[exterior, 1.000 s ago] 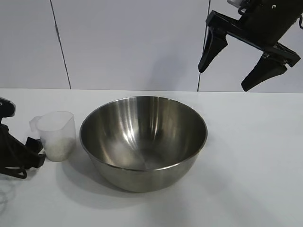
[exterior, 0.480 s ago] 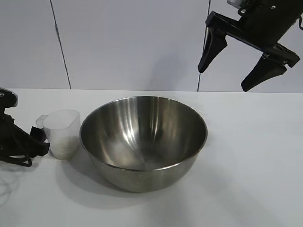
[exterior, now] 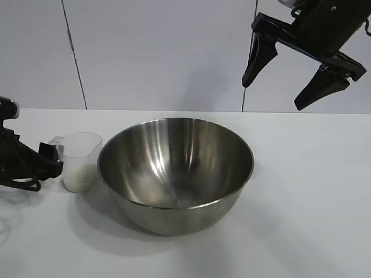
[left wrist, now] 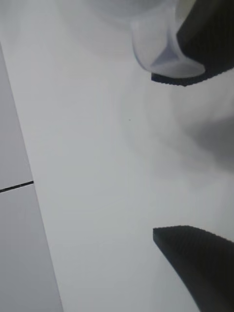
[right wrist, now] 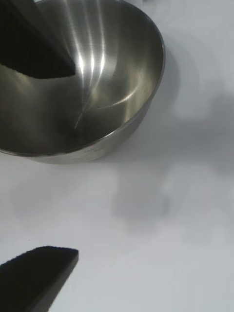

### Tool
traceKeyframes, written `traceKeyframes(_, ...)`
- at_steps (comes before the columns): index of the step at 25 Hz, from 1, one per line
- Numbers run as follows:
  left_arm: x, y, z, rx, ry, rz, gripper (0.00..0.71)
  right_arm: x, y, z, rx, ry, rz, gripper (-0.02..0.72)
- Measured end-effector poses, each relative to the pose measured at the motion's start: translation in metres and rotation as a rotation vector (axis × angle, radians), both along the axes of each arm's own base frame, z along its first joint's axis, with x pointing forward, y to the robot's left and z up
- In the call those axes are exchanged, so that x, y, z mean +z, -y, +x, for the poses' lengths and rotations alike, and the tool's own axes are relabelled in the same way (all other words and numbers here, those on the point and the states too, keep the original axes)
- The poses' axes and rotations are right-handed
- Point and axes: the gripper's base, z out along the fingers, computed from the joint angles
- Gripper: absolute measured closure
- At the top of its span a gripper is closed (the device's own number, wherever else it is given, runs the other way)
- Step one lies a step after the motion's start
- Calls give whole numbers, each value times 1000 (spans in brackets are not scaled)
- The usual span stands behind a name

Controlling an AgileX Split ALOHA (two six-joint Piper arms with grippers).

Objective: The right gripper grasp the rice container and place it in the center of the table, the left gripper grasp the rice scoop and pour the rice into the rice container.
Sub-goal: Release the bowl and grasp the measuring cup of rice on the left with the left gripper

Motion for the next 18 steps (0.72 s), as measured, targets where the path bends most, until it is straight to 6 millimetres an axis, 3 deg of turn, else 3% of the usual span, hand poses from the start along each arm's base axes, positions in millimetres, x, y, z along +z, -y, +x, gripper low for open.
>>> traceKeyframes(3, 0, 1, 0, 1, -5, -31, 203, 0, 0, 0, 0, 0, 0, 63)
traceKeyframes(5, 0, 1, 0, 3, -7, -50, 316, 0, 0, 0, 0, 0, 0, 63)
traceKeyframes(8, 0, 4, -1, -22, -11, -68, 540, 0, 0, 0, 0, 1, 0, 63)
traceKeyframes(10, 0, 6, -1, -52, -12, -70, 634, 0, 0, 0, 0, 1, 0, 63)
traceKeyframes(13, 0, 9, -2, -84, -13, -68, 688, 0, 0, 0, 0, 1, 0, 63)
traceKeyframes(18, 8, 9, 0, -85, 9, -74, 704, 0, 0, 0, 0, 1, 0, 63)
